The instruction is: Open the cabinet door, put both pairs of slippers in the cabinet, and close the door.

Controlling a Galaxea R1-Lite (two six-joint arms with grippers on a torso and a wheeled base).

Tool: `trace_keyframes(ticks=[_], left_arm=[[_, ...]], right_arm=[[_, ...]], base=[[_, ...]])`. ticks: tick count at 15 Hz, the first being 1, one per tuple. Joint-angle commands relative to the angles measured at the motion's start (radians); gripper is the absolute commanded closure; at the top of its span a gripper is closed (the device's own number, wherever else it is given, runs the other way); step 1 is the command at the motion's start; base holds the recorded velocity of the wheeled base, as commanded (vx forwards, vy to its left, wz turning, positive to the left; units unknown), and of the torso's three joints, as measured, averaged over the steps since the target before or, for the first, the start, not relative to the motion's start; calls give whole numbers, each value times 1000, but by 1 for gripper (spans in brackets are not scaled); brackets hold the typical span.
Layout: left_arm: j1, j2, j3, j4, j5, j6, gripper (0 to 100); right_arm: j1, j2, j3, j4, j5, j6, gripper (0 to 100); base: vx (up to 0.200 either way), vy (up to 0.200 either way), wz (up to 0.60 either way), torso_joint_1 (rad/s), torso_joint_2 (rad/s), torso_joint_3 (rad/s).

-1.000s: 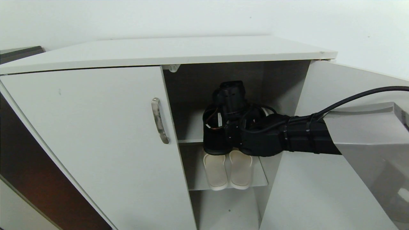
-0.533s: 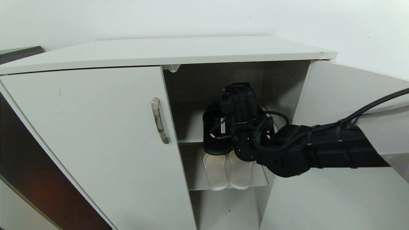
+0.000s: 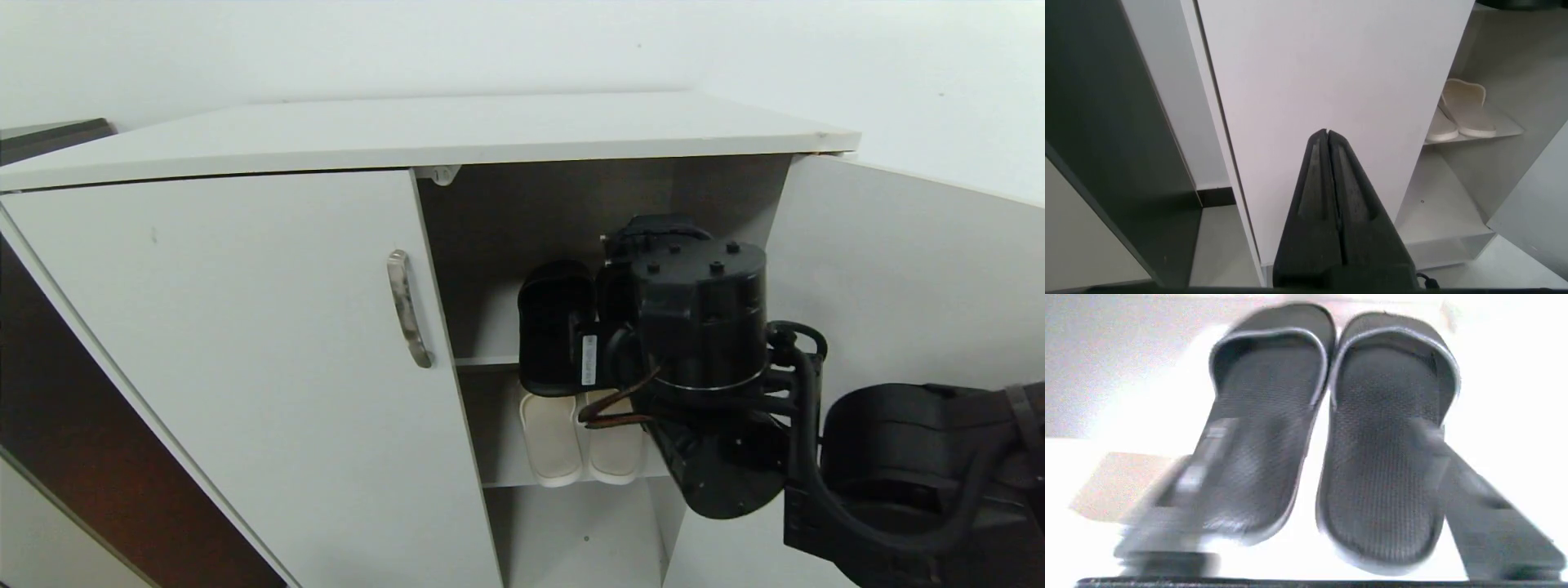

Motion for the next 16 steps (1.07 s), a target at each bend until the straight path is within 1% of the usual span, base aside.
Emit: trace_keyframes(ticks=[1,2,4,8,16], left_arm=[[0,1,0,-1,0,0,100],[0,1,0,-1,0,0,100],[0,1,0,1,0,0,100],[0,1,0,1,-1,2,100],[0,1,0,1,-1,2,100]], right_arm=[[31,-71,128,-28,5,-3,100],[35,-97,191,-32,18,0,100],[40,-107,224,-32,51,0,100],[40,-95,221,-32,54,1,100],[40,-94,228,-34,52,0,100]], base=[[0,0,0,0,0,0],[0,0,0,0,0,0],[0,0,0,0,0,0],[0,0,0,0,0,0],[-200,0,0,2,2,2]])
